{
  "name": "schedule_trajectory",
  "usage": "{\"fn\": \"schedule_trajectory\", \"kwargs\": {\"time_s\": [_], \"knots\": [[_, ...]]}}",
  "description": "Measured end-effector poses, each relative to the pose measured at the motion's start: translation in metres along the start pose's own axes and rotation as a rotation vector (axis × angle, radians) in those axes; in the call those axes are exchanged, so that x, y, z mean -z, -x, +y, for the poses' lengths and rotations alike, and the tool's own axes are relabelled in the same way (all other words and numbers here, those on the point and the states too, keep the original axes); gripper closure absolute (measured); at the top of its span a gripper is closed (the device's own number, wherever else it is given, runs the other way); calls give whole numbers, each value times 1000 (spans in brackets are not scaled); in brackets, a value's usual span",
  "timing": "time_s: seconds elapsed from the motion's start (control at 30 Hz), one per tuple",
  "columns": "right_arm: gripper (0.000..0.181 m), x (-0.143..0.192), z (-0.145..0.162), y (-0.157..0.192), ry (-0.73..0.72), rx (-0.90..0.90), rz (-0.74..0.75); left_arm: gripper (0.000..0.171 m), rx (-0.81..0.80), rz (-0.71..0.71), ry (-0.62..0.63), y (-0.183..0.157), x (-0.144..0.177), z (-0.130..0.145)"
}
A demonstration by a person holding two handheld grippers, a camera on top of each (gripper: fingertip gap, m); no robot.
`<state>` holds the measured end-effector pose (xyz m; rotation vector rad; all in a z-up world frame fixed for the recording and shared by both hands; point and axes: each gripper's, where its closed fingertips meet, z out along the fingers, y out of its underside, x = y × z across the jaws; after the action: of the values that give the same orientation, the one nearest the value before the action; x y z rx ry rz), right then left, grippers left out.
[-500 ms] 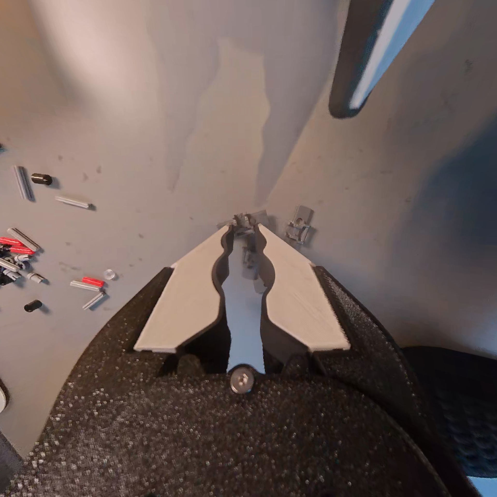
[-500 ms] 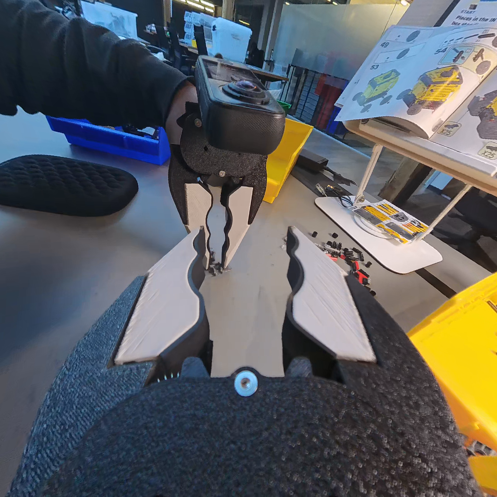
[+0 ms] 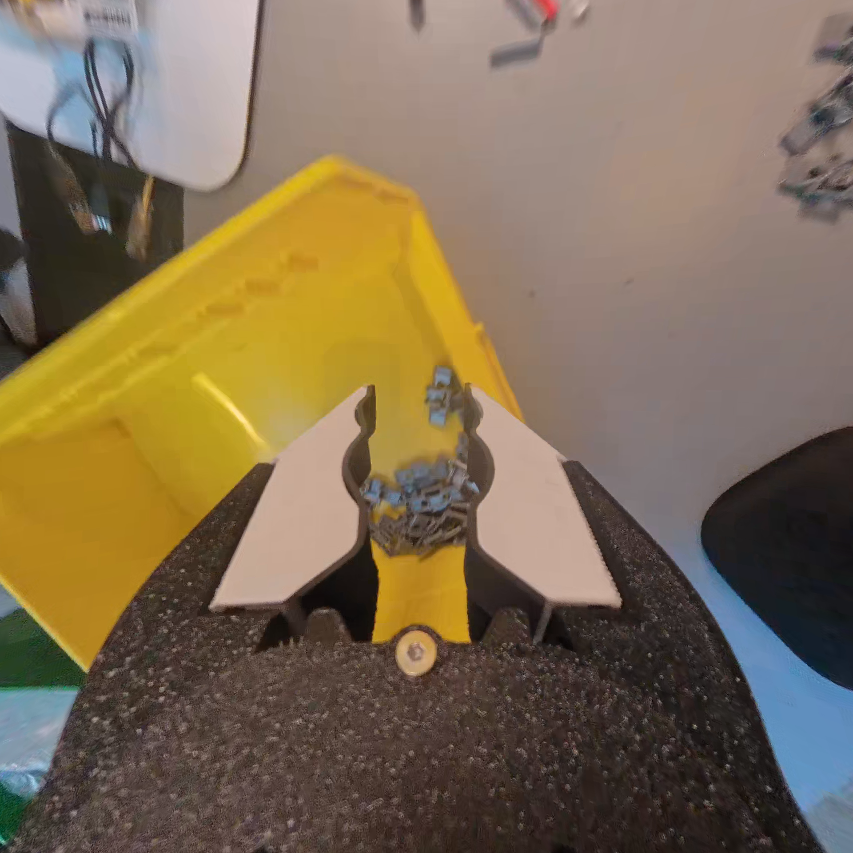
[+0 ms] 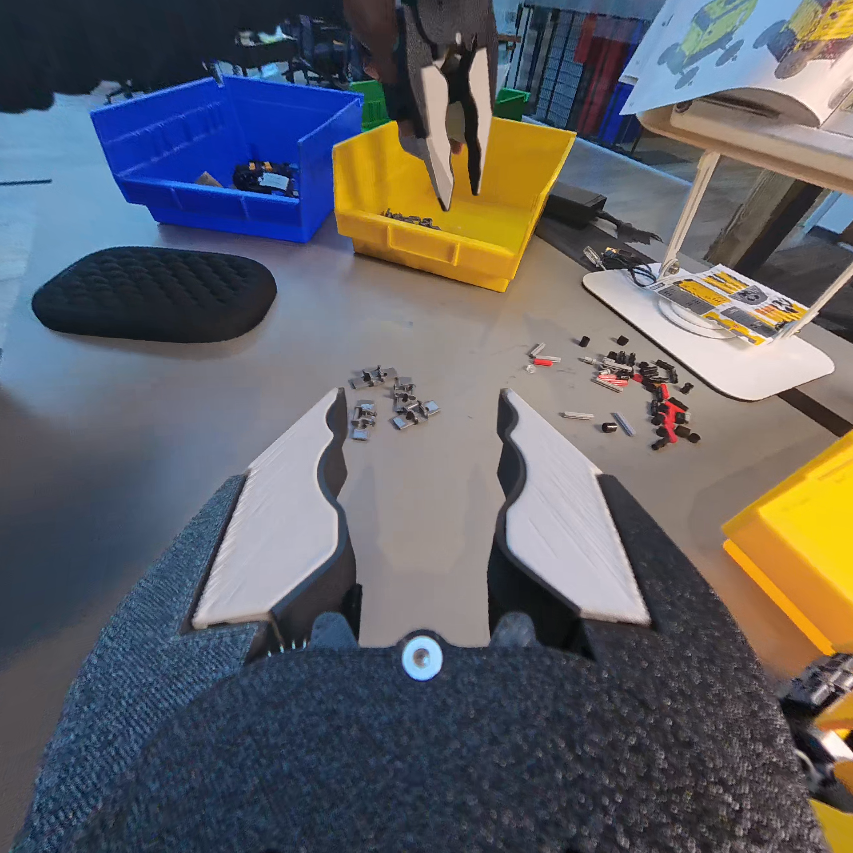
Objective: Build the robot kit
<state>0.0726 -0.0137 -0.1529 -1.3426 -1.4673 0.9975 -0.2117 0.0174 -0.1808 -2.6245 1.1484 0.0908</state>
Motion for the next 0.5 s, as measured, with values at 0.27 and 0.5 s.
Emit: {"fn": "schedule_trajectory", "kwargs": {"time_s": [0.27,0.5], "knots": [[116,3,3,0,-20,-24,20,136,109,134,180,15,-32,74],[118,8,8,0,-2,-48,42,139,53,227,284,-8,-39,85]]}}
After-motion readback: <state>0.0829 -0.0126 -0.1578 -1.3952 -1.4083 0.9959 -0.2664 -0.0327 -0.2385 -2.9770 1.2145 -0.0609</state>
